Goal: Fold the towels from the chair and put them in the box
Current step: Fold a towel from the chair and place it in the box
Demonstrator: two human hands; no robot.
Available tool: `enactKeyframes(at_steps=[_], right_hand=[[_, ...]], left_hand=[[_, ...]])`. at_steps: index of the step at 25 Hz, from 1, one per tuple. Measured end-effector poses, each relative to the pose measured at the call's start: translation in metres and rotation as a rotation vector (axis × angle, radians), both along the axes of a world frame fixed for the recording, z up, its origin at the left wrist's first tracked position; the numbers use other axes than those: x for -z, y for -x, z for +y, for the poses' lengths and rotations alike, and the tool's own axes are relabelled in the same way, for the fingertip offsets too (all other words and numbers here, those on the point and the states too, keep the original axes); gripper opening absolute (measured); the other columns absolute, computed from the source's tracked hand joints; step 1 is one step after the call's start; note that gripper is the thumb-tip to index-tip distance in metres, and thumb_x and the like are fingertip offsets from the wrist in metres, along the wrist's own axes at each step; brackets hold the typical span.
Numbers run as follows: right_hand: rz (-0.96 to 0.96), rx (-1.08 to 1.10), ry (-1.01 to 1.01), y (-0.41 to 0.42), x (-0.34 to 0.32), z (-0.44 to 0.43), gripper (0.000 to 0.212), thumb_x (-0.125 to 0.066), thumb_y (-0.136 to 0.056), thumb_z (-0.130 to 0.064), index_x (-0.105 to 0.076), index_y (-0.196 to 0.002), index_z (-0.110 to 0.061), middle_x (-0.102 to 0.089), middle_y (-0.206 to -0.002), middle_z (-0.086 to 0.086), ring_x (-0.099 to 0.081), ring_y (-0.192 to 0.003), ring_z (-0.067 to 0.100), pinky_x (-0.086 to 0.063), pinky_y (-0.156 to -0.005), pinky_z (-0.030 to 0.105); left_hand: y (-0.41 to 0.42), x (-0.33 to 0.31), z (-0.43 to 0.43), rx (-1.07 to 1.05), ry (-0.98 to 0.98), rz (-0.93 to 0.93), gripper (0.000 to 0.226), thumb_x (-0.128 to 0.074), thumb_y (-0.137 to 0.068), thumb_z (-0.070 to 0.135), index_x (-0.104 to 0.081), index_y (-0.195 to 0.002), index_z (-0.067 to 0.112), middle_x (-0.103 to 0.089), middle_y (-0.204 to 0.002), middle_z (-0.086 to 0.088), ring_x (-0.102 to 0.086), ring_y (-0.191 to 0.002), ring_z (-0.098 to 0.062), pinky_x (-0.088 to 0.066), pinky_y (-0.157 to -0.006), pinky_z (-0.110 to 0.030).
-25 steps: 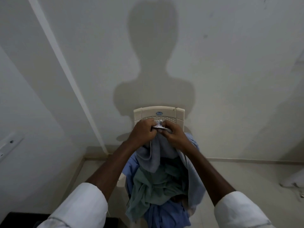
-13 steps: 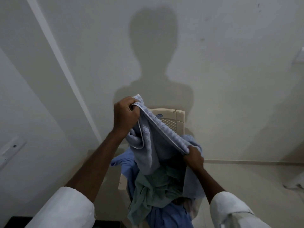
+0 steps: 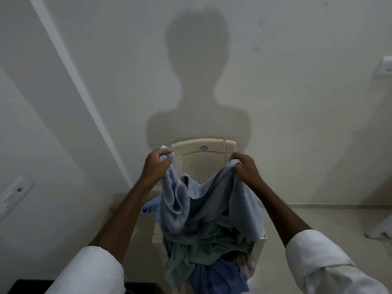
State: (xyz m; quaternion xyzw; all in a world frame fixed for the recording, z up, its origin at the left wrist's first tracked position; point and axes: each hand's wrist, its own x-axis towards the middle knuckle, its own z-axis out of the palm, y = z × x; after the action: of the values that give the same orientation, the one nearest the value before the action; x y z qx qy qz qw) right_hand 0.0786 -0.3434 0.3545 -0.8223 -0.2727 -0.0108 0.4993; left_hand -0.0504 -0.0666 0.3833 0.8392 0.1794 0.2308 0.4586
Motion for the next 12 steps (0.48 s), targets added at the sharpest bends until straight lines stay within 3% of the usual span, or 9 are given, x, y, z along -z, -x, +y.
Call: enactKeyframes(at_steps=[3,5,7,9,12], right_hand=[[-0.104,-0.199,-0.072,0.019,-0.036,0.031,0.021,-0.043,-0.066,-0.003,-0.056,-0.077,-0.014,-0.059,-0.074,0.002,-0.051,-0.070,0.011,-0.041,-0.066,0.025],[-0.147,-0.297,-0.084,0.029,-0.047,0.047,0.028,-0.043,-0.063,0.002,-0.057,-0.083,-0.013,-0.061,-0.080,0.004,-0.055,-0.074,0.018,-0.043,-0.069,0.024],[-0.158,-0.336,-0.122,0.038,-0.052,0.056,0.034,-0.042,-0.062,0.002,-0.060,-0.089,-0.008,-0.064,-0.085,0.008,-0.060,-0.080,0.022,-0.046,-0.072,0.025],[-0.130,-0.304,-0.178,0.044,-0.055,0.058,0.035,-0.042,-0.062,0.002,-0.061,-0.092,-0.005,-0.066,-0.087,0.008,-0.061,-0.081,0.019,-0.048,-0.071,0.025],[-0.107,-0.250,-0.213,0.041,-0.053,0.055,0.032,-0.050,-0.059,0.002,-0.058,-0.088,-0.008,-0.066,-0.086,0.009,-0.060,-0.078,0.018,-0.048,-0.066,0.030]], left_hand=[[-0.003,0.009,-0.041,0.163,-0.028,-0.020,0.036,-0.074,-0.080,0.019,-0.068,-0.114,0.008,-0.067,-0.111,-0.004,-0.063,-0.102,-0.015,-0.051,-0.096,-0.028],[-0.006,0.011,-0.064,0.265,-0.038,-0.040,0.048,-0.073,-0.073,0.039,-0.065,-0.115,0.017,-0.063,-0.109,0.004,-0.061,-0.102,-0.010,-0.049,-0.091,-0.019],[-0.007,0.009,-0.077,0.330,0.009,-0.046,0.049,-0.069,-0.070,0.043,-0.061,-0.113,0.022,-0.063,-0.108,0.007,-0.062,-0.103,-0.010,-0.050,-0.089,-0.020],[-0.006,0.007,-0.081,0.338,0.033,-0.084,0.044,-0.069,-0.071,0.039,-0.062,-0.111,0.021,-0.067,-0.107,0.004,-0.064,-0.100,-0.010,-0.051,-0.085,-0.021],[-0.005,0.003,-0.082,0.299,-0.090,-0.162,0.014,-0.068,-0.078,0.032,-0.065,-0.090,0.025,-0.064,-0.087,0.012,-0.061,-0.083,-0.004,-0.047,-0.074,-0.019]])
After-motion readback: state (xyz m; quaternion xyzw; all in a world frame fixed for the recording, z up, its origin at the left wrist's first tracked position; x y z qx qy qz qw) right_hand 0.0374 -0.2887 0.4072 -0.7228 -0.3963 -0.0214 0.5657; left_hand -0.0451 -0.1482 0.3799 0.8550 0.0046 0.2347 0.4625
